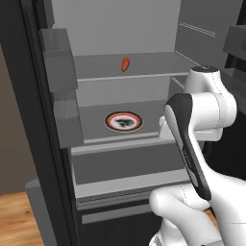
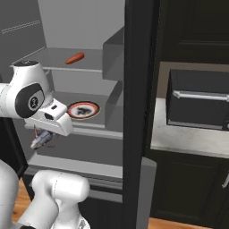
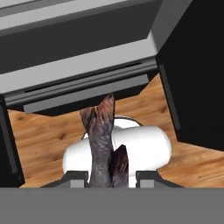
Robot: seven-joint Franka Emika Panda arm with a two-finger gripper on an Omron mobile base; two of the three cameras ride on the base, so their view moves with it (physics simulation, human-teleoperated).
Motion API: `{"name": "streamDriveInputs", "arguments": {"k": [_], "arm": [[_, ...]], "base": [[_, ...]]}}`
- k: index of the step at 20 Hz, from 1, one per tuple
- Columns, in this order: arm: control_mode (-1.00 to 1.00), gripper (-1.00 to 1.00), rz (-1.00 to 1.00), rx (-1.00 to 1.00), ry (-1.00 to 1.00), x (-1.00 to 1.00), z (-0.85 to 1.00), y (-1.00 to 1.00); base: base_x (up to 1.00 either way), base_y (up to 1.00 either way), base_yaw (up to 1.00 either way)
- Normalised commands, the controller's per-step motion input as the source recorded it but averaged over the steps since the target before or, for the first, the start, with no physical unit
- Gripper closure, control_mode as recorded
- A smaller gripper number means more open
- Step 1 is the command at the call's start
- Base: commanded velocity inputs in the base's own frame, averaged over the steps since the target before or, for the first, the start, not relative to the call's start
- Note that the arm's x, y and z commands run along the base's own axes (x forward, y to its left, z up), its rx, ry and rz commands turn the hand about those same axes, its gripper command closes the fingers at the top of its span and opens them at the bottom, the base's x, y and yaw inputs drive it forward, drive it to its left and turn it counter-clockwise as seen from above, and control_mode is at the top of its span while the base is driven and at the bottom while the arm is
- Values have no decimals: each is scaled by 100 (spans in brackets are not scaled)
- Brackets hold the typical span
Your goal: Retrieve the fish from the fridge and place it on the cutting board.
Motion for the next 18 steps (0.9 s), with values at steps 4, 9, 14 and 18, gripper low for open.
{"name": "streamDriveInputs", "arguments": {"k": [4, 9, 14, 18], "arm": [[100, 100, 0, 0, 0, 0, 0, 0], [100, 100, 0, 0, 0, 0, 0, 0], [100, 100, 0, 0, 0, 0, 0, 0], [100, 100, 0, 0, 0, 0, 0, 0]], "base": [[-52, 1, -13], [-56, 0, -18], [-75, 0, -18], [-86, 0, -21]]}}
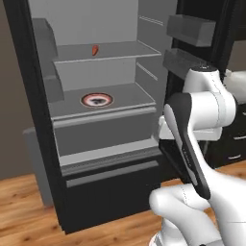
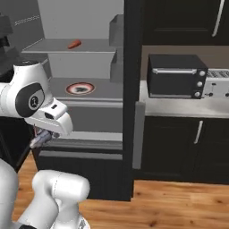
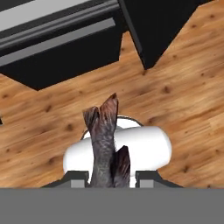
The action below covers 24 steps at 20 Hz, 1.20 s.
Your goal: Retrieve the fish from the fridge and place it on the cutting board.
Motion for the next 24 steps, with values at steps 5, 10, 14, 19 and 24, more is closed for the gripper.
{"name": "streamDriveInputs", "arguments": {"k": [5, 10, 14, 19, 24], "arm": [[100, 100, 0, 0, 0, 0, 0, 0], [100, 100, 0, 0, 0, 0, 0, 0], [100, 100, 0, 0, 0, 0, 0, 0], [100, 100, 0, 0, 0, 0, 0, 0], [100, 100, 0, 0, 0, 0, 0, 0]], "base": [[-94, -1, -22], [-39, -24, -39], [-1, -49, -63], [0, -52, -78], [4, -37, -80]]}}
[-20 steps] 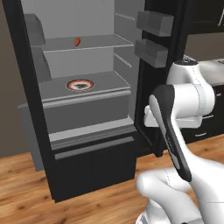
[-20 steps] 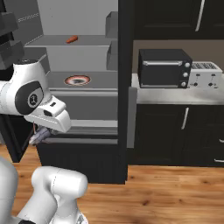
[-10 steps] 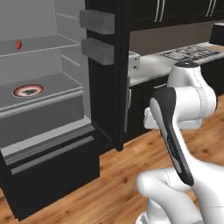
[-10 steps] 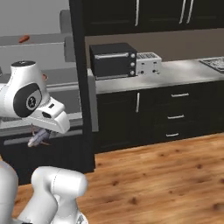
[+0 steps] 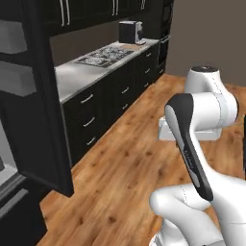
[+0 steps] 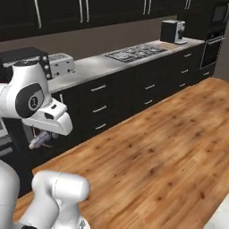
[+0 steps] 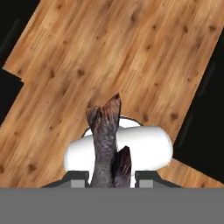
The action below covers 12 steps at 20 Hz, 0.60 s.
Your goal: Retrieve the fish from the fridge and place it on the cutting board.
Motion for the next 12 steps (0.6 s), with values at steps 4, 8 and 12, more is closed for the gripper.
{"name": "streamDriveInputs", "arguments": {"k": [4, 8, 12], "arm": [[100, 100, 0, 0, 0, 0, 0, 0], [100, 100, 0, 0, 0, 0, 0, 0], [100, 100, 0, 0, 0, 0, 0, 0]], "base": [[13, -20, -78], [35, -2, -73], [50, 0, -64]]}}
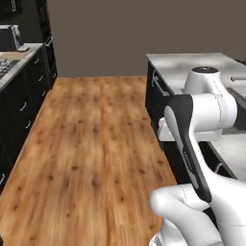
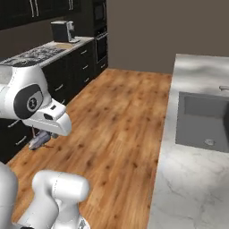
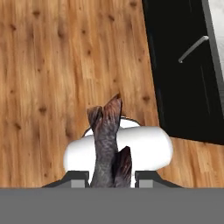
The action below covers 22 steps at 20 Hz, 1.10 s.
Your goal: Retrieve the fish from the fridge and place it on the cutting board.
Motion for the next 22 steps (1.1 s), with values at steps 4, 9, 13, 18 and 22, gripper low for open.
{"name": "streamDriveInputs", "arguments": {"k": [4, 9, 13, 18, 22], "arm": [[100, 100, 0, 0, 0, 0, 0, 0], [100, 100, 0, 0, 0, 0, 0, 0], [100, 100, 0, 0, 0, 0, 0, 0], [100, 100, 0, 0, 0, 0, 0, 0], [100, 100, 0, 0, 0, 0, 0, 0]], "base": [[56, 6, -58], [52, 15, -52], [51, 37, -37], [50, 63, -17], [49, 79, -1]]}}
